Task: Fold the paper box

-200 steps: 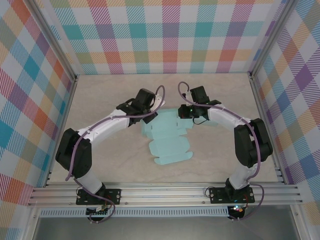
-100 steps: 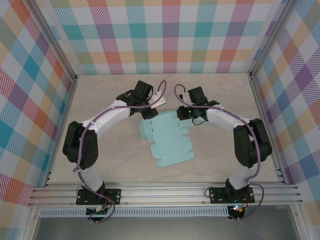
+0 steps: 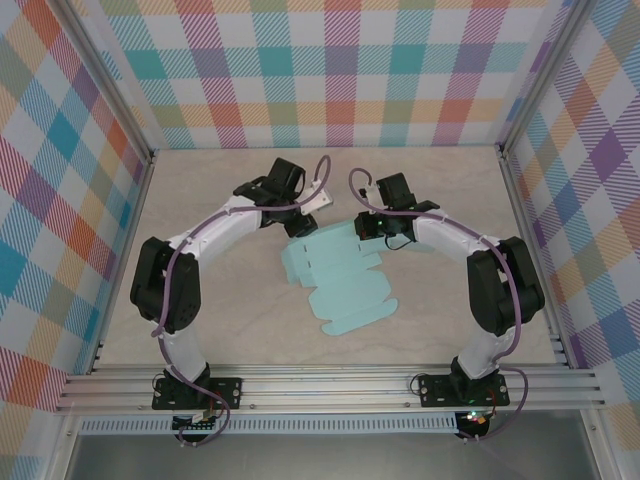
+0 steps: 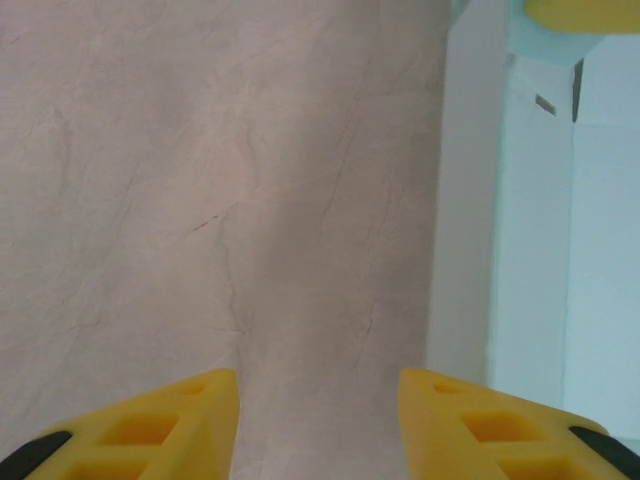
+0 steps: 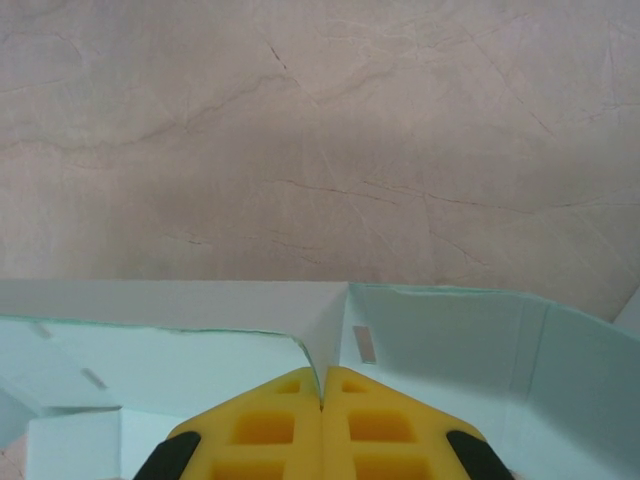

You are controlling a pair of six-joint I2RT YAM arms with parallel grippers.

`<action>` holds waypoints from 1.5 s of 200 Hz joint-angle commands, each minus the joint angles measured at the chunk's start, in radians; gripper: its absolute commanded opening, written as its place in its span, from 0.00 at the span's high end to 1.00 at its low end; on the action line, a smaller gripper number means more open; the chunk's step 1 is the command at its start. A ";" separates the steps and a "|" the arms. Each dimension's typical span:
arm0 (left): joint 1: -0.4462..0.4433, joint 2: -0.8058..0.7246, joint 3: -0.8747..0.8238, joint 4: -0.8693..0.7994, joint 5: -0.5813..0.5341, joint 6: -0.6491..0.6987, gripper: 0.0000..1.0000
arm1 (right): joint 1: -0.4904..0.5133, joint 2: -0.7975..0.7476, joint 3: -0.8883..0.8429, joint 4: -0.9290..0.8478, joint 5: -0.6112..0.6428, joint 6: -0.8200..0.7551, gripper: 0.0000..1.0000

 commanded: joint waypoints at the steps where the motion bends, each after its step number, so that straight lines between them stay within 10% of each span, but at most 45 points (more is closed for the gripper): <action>1: 0.042 -0.044 0.018 0.038 0.074 -0.084 0.55 | 0.009 -0.007 0.026 0.027 -0.024 -0.014 1.00; 100: 0.055 -0.085 -0.031 0.003 0.385 -0.053 0.46 | 0.014 -0.003 0.036 0.022 -0.019 -0.017 1.00; 190: -0.004 -0.126 -0.195 0.115 0.111 -0.054 0.48 | 0.016 0.009 0.058 0.015 -0.025 -0.007 1.00; 300: -0.117 -0.038 -0.167 0.212 -0.194 0.060 1.00 | 0.027 0.014 0.056 0.025 -0.017 0.047 1.00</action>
